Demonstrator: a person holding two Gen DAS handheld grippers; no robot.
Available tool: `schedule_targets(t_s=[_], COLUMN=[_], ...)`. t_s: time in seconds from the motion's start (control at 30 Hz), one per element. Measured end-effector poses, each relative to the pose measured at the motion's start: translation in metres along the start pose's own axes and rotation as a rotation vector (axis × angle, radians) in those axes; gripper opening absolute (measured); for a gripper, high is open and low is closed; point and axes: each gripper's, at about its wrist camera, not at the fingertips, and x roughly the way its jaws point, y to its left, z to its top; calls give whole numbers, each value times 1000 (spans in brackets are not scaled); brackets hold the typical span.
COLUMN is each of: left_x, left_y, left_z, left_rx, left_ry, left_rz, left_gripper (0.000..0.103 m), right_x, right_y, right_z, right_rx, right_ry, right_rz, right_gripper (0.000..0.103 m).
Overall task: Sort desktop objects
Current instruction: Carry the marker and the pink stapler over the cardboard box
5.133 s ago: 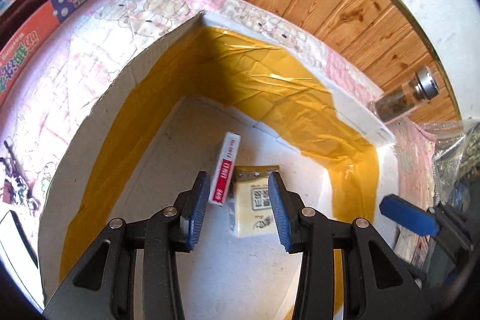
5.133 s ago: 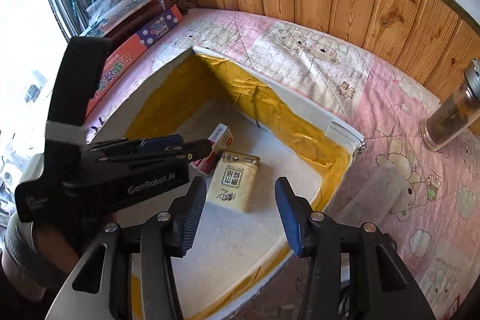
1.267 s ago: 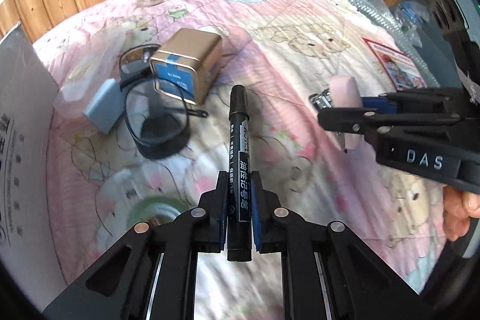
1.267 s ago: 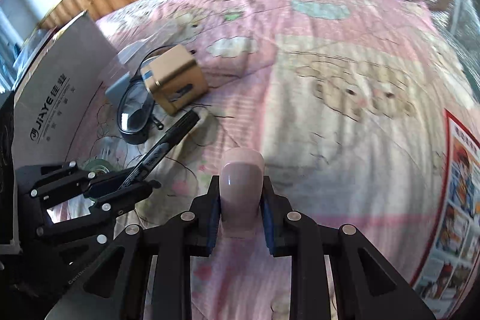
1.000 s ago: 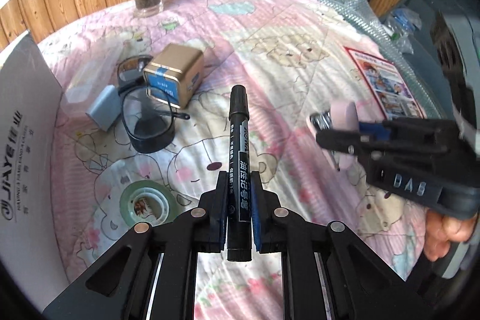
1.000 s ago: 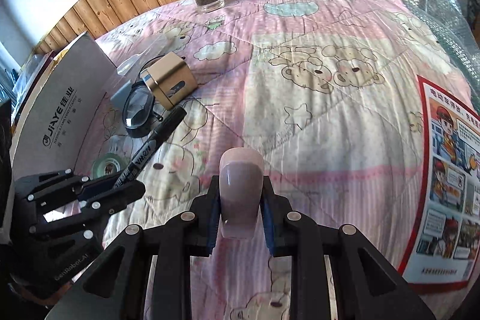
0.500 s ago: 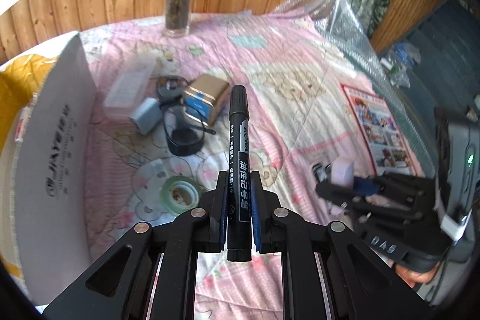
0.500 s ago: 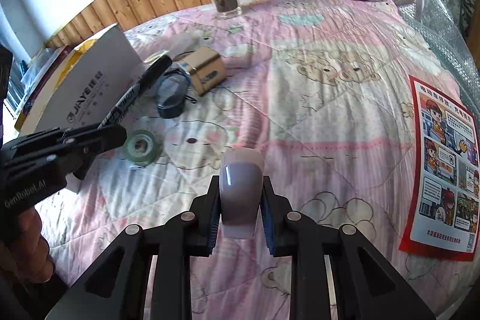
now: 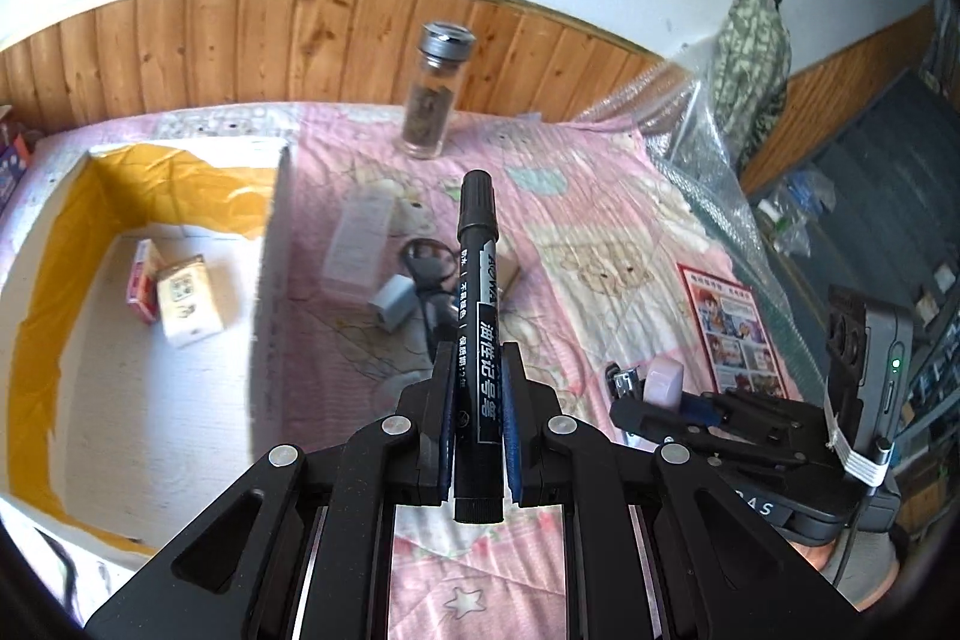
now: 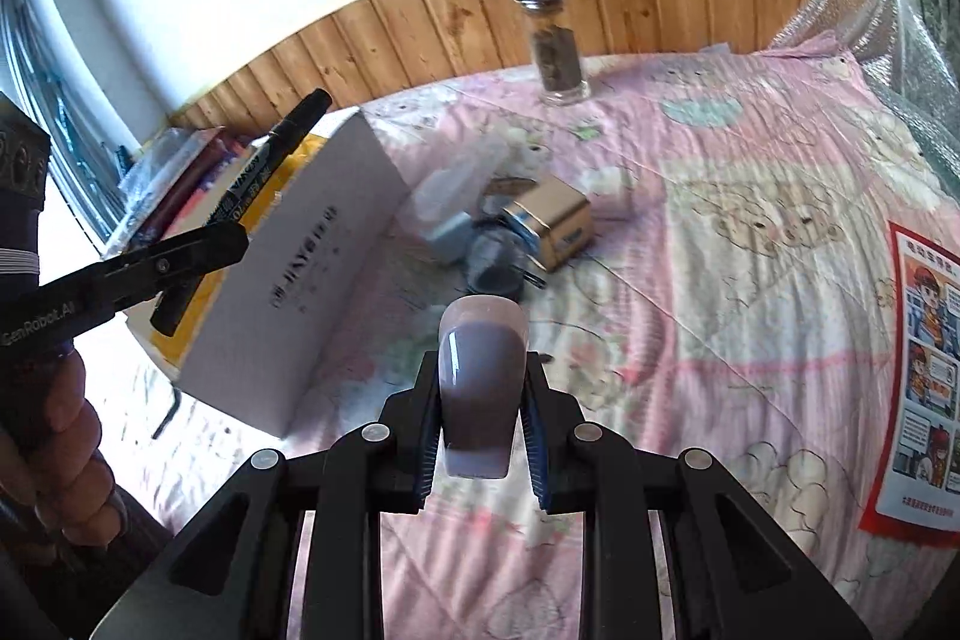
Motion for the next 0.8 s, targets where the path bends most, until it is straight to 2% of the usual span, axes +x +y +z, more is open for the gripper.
schedule_targets(t_s=[0.2, 0.5, 0.67, 0.8], left_x=[-17, -32, -30, -26], left_y=[38, 114, 149, 169], left_z=[11, 19, 16, 15], left_rx=[-21, -171, -241, -258], left_ry=[-13, -41, -16, 11], left_rz=[74, 134, 167, 199], left_gripper=[13, 13, 13, 13], right_x=[-5, -1, 11, 22], right_y=[38, 82, 111, 140], right_z=[20, 46, 59, 70], right_rx=[-74, -184, -256, -322], right_ry=[-27, -30, -23, -15], right_rz=[59, 77, 97, 115], right_gripper=[26, 26, 26, 26])
